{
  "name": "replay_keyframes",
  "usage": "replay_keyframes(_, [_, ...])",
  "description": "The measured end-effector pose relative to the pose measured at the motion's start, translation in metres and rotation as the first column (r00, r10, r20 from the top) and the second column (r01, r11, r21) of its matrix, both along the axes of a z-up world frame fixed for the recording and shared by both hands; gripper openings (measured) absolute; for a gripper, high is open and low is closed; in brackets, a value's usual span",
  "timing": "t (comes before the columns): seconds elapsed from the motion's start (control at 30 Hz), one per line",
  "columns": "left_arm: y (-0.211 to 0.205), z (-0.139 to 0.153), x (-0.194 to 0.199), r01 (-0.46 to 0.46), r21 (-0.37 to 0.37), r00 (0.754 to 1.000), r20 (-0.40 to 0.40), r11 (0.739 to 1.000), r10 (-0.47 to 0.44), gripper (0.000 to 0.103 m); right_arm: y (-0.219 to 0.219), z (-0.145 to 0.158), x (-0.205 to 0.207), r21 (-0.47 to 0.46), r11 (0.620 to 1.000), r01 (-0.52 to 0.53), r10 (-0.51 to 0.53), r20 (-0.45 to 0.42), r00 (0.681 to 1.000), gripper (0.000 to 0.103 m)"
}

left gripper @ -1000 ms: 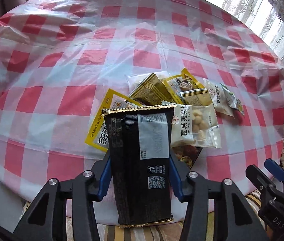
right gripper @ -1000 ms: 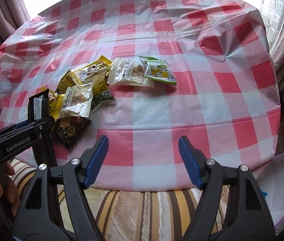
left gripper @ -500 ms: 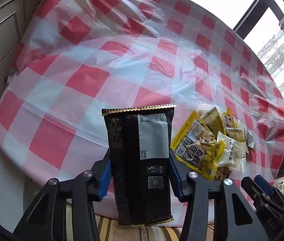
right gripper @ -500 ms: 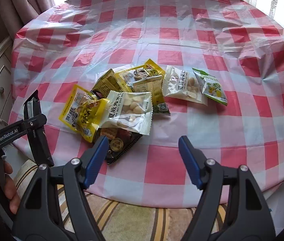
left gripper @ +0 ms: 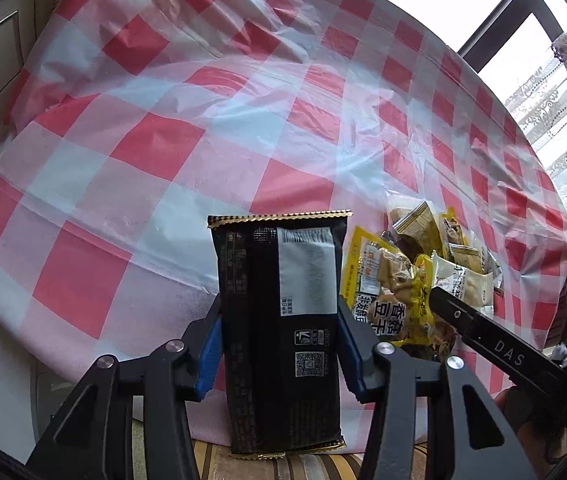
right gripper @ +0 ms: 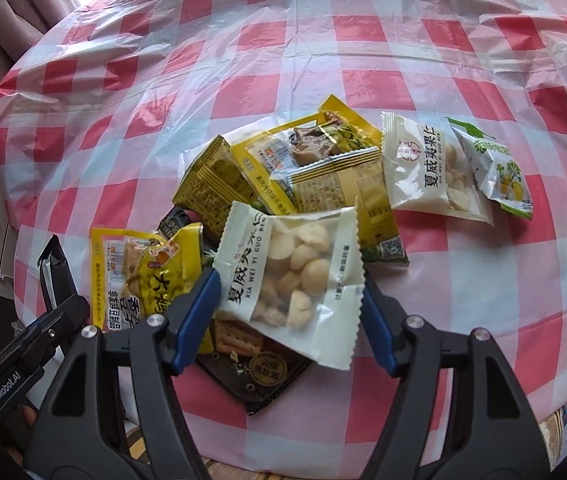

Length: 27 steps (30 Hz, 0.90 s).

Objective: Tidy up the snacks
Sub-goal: 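Grasp the white peanut bag with the right tool while the left holds the black packet, then carry both packets to the white box and open both tools over it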

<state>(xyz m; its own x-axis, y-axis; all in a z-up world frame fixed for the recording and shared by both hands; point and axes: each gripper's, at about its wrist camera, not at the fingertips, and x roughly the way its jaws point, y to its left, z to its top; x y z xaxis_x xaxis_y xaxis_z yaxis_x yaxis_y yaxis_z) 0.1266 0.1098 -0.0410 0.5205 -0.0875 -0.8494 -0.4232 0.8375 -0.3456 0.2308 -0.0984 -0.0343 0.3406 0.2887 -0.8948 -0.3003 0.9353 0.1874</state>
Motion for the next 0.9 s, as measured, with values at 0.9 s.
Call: replay_keyframes(0.9, [-0.045,0.042,-0.003,0.091,0.094,0.991,0.094,0.991,-0.100,0.050,-0.065,0.051,-0.048,0.042,0.999,0.030,-0.036,0.166,0.986,0.024])
